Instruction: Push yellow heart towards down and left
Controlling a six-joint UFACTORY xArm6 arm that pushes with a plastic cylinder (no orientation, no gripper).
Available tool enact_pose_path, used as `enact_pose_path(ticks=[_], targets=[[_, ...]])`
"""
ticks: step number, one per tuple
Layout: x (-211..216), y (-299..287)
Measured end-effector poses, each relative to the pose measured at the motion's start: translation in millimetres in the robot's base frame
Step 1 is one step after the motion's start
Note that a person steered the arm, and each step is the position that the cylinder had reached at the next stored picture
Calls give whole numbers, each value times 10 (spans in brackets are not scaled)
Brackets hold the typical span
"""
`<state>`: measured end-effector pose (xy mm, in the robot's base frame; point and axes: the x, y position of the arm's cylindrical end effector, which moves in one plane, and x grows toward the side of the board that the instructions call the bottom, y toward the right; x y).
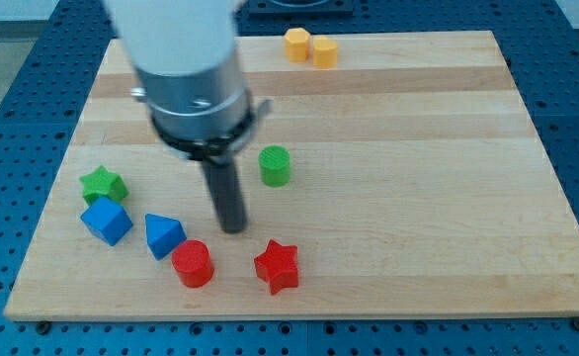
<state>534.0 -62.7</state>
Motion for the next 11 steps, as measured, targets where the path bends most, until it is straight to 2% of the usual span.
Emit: enact_pose_path(ticks=[3,4,6,7,8,9,10,11], targets=[[80,-727],[95,-754],[96,-1462],[94,-920],[-146,-545],[-309,-545],[-852,-701],[-1010,-719]])
